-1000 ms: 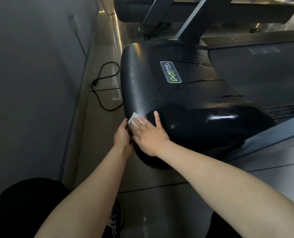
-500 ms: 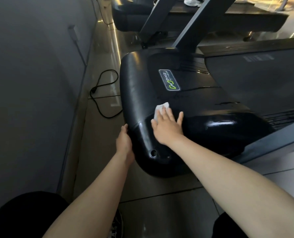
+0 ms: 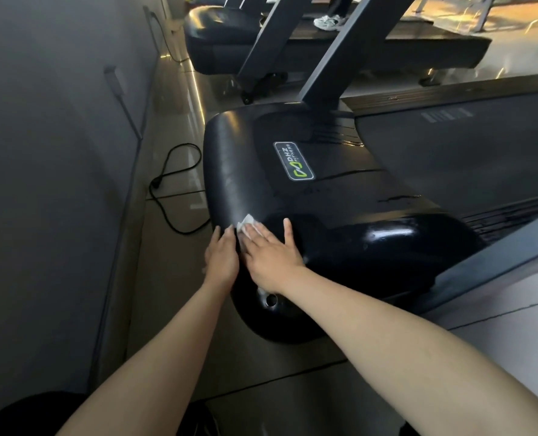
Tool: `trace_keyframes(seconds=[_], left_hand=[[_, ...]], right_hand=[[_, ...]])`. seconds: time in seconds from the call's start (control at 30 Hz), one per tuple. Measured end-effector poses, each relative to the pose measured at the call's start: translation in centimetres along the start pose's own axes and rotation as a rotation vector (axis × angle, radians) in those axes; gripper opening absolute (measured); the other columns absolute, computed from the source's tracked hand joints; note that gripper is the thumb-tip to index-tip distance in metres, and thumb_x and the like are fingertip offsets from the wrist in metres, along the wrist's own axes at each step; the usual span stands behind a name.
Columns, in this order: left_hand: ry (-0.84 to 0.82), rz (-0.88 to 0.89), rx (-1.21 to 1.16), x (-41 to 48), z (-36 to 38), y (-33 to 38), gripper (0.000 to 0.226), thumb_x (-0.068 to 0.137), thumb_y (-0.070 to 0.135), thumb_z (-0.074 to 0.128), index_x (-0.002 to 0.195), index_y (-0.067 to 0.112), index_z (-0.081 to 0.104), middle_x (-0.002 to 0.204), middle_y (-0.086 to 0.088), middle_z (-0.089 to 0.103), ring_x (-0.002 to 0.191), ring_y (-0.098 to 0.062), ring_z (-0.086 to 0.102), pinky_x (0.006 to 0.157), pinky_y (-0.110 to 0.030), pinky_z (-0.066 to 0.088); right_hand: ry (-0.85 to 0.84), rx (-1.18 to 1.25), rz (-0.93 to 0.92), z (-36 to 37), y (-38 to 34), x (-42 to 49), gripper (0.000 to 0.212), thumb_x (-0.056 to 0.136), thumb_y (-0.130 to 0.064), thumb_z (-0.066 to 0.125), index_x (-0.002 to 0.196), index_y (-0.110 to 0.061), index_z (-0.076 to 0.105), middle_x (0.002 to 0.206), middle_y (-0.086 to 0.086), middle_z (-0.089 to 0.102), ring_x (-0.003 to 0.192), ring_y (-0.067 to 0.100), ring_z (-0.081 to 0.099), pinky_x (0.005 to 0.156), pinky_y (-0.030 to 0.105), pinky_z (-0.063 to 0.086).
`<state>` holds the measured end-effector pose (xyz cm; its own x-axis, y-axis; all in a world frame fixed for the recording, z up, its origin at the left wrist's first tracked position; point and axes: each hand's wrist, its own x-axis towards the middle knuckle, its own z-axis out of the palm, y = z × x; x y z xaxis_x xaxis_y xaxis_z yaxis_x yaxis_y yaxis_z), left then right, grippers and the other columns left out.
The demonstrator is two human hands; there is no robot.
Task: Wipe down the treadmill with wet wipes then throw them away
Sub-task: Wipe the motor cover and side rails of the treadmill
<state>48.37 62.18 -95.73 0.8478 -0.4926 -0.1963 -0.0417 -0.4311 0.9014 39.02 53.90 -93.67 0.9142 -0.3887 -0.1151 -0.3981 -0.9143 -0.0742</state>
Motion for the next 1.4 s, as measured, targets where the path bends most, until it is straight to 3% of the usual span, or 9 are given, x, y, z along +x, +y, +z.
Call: trace_keyframes(seconds=[0.13,0.27,0.57,0.7,0.83,1.0,1.1,1.3,1.4], left_hand=[[-0.061,0.241,0.312,0.3,1.2,1.3,0.047,0.109,0.047,0.024,0.153,0.038,0.040,0.161,0.015,0.034,0.154,-0.013,0.014,0.123,-0.038,0.006],[-0.078,0.301,0.409,1.7,2.1,2.7,0.058,0.102,0.061,0.019,0.148,0.041,0.047,0.158,0.011,0.041,0.150,-0.021,0.027,0.122,-0.048,0.016],[-0.286,0.454,0.587,3.5,6.6,6.5,0.049,0.107,0.052,0.028,0.149,0.037,0.046,0.160,0.017,0.036,0.151,-0.014,0.017,0.119,-0.038,0.006],[-0.306,0.565,0.619,5.0,8.5,8.7,0.047,0.108,0.049,0.028,0.146,0.035,0.051,0.154,0.015,0.045,0.148,-0.012,0.030,0.118,-0.042,0.011],[-0.433,0.600,0.603,6.5,10.5,11.5,0.048,0.109,0.044,0.028,0.125,0.022,0.067,0.136,0.006,0.063,0.135,-0.016,0.047,0.108,-0.038,0.024],[-0.659,0.547,0.698,8.5,14.3,12.9,0.055,0.107,0.053,0.018,0.141,0.032,0.057,0.156,0.013,0.043,0.151,-0.010,0.023,0.121,-0.044,0.004],[-0.703,0.524,0.798,9.0,16.1,12.7,0.056,0.103,0.061,0.014,0.145,0.045,0.049,0.164,0.018,0.026,0.154,-0.011,0.008,0.122,-0.047,-0.008],[-0.741,0.546,0.826,8.8,15.7,12.4,0.051,0.104,0.059,0.013,0.148,0.052,0.039,0.168,0.015,0.012,0.155,-0.013,-0.003,0.121,-0.049,-0.014],[-0.744,0.521,0.868,8.7,15.9,12.6,0.052,0.103,0.061,0.013,0.151,0.053,0.033,0.169,0.016,0.007,0.155,-0.014,-0.006,0.121,-0.049,-0.015]], right_hand=[[0.004,0.096,0.166,-0.9,3.5,-0.7,0.057,0.108,-0.041,0.013,0.162,-0.026,0.001,0.168,-0.012,-0.007,0.153,0.007,-0.012,0.115,0.065,-0.017],[0.006,0.188,0.310,-1.3,7.7,-2.4,0.057,0.108,-0.042,0.012,0.162,-0.026,0.000,0.169,-0.011,-0.008,0.154,0.008,-0.009,0.117,0.062,-0.016],[-0.002,0.282,0.608,-1.4,16.7,-5.0,0.056,0.107,-0.040,0.010,0.161,-0.024,0.011,0.169,-0.010,0.003,0.154,0.007,-0.006,0.117,0.065,-0.010],[0.006,0.256,0.405,-1.6,14.3,-4.2,0.056,0.107,-0.044,0.018,0.161,-0.030,0.009,0.168,-0.014,0.003,0.154,0.008,-0.003,0.119,0.061,-0.008],[-0.011,0.208,0.247,-2.2,13.4,-4.3,0.055,0.109,-0.044,0.021,0.161,-0.035,0.007,0.168,-0.017,-0.002,0.154,0.006,-0.004,0.120,0.060,-0.009],[-0.040,0.247,0.433,-2.2,16.7,-4.6,0.056,0.107,-0.049,0.016,0.161,-0.036,0.007,0.168,-0.017,-0.001,0.153,0.003,-0.006,0.119,0.058,-0.014],[-0.049,0.265,0.590,-2.3,19.7,-4.6,0.055,0.108,-0.047,0.013,0.161,-0.034,0.008,0.168,-0.016,0.000,0.153,0.004,-0.006,0.120,0.060,-0.012],[-0.117,0.301,0.855,-2.5,23.2,-3.7,0.059,0.107,-0.046,0.008,0.162,-0.026,0.005,0.169,-0.009,-0.005,0.154,0.009,-0.011,0.119,0.060,-0.012],[-0.131,0.319,0.874,-2.6,21.5,-2.3,0.060,0.107,-0.043,0.009,0.162,-0.020,0.001,0.169,-0.004,-0.006,0.154,0.014,-0.012,0.121,0.057,-0.011]])
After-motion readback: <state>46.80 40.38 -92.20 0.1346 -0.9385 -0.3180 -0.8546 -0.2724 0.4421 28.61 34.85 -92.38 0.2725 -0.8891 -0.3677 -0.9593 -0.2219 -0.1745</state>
